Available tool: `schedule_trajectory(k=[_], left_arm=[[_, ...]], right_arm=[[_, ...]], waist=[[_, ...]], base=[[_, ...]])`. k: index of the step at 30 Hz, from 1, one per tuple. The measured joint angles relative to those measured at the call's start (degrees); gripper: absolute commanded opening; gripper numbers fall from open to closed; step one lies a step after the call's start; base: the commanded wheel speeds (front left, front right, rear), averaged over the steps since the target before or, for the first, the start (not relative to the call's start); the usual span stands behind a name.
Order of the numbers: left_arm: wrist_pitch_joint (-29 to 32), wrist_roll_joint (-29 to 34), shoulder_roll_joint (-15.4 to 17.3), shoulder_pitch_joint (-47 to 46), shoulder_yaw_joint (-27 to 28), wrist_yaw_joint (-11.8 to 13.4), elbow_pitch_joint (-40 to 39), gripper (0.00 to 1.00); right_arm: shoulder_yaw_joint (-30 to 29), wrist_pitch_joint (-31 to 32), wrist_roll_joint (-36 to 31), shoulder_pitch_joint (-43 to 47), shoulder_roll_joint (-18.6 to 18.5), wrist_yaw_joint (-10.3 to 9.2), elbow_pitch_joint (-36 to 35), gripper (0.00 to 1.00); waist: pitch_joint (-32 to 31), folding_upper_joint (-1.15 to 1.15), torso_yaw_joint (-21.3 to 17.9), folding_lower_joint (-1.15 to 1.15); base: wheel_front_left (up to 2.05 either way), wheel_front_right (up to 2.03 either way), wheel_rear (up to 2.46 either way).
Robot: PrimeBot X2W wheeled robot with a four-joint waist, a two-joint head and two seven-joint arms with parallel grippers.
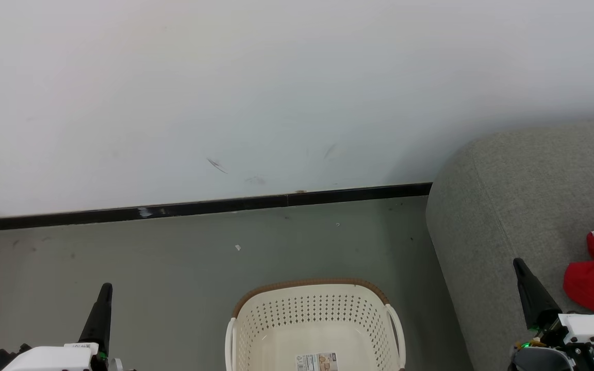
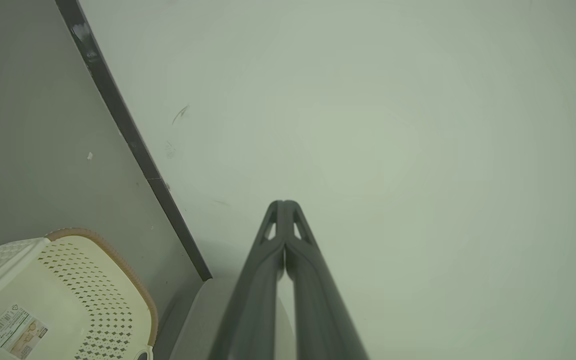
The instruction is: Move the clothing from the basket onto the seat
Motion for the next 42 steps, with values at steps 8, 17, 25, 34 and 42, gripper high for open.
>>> schedule_trajectory(k=[8, 17, 25, 34, 42], left_arm=[[0.0, 0.0, -0.01, -0.01, 0.02, 0.0, 0.04, 0.0], [0.01, 0.0, -0.02, -0.02, 0.05, 0.0, 0.09, 0.0], [0.01, 0.0, -0.03, -0.03, 0.07, 0.0, 0.15, 0.0], [0.01, 0.01, -0.04, -0.03, 0.08, 0.0, 0.22, 0.0], [0.07, 0.01, -0.07, -0.04, 0.1, 0.0, 0.23, 0.0]], right_arm=[[-0.08, 0.01, 0.0, 0.0, 0.03, 0.0, 0.01, 0.0], [-0.24, 0.01, -0.01, 0.0, 0.08, 0.0, 0.03, 0.0], [-0.44, 0.01, -0.01, 0.0, 0.09, 0.0, 0.04, 0.0], [-0.63, 0.02, -0.01, -0.01, 0.1, 0.0, 0.05, 0.0], [-0.7, 0.03, -0.02, -0.01, 0.11, 0.0, 0.07, 0.0]], waist=[[0.0, 0.0, 0.0, 0.0], [0.0, 0.0, 0.0, 0.0], [0.0, 0.0, 0.0, 0.0], [0.0, 0.0, 0.0, 0.0], [0.0, 0.0, 0.0, 0.0]], base=[[0.0, 0.0, 0.0], [0.0, 0.0, 0.0], [0.0, 0.0, 0.0], [0.0, 0.0, 0.0], [0.0, 0.0, 0.0]])
